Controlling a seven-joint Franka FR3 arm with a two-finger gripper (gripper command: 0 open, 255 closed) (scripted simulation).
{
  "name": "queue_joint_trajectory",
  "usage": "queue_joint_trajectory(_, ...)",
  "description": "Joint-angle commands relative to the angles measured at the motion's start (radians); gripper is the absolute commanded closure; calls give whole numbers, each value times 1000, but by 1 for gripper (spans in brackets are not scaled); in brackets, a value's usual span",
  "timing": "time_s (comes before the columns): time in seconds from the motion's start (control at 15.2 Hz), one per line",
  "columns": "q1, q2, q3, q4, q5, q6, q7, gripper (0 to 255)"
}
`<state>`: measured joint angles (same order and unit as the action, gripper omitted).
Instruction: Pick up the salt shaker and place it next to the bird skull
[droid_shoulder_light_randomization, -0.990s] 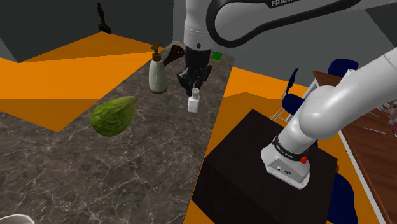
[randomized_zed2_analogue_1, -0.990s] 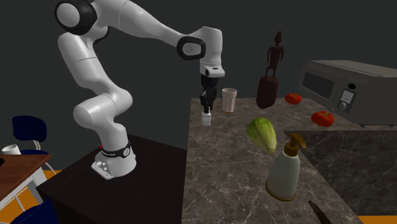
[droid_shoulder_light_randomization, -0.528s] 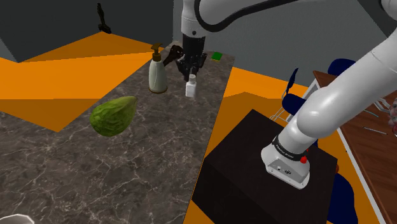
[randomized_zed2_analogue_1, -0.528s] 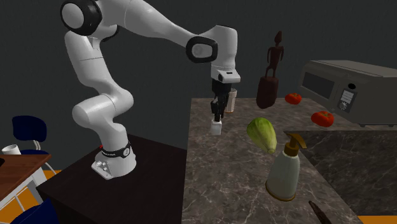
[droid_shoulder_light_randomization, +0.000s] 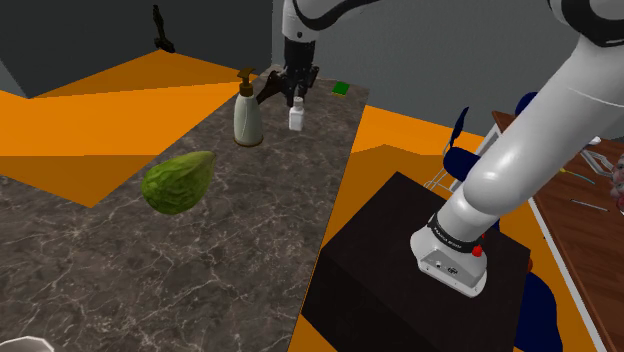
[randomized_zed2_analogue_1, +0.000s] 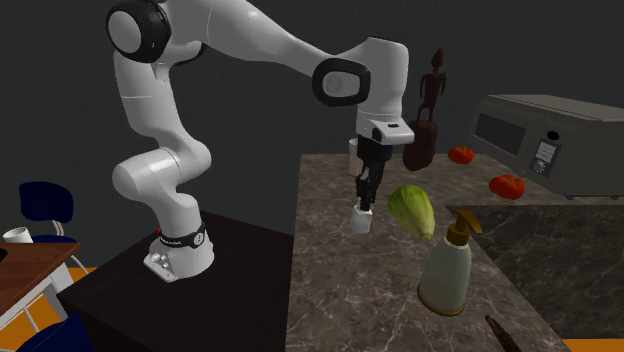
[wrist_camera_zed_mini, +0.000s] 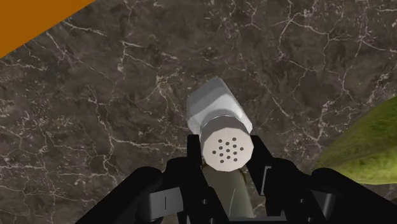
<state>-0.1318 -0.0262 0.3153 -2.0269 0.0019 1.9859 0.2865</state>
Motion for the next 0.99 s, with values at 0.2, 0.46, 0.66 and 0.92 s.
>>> queue_joint_trajectory(0.2,-39,134,-40,167,-42,-39,-65,255)
queue_joint_trajectory(0.46,-62,253,-66,324,-70,-79,-110,255)
queue_joint_trajectory(0.66,-75,351,-84,463,-89,-121,-143,255)
queue_joint_trajectory(0.92,-86,485,-104,651,-109,-175,-183,255)
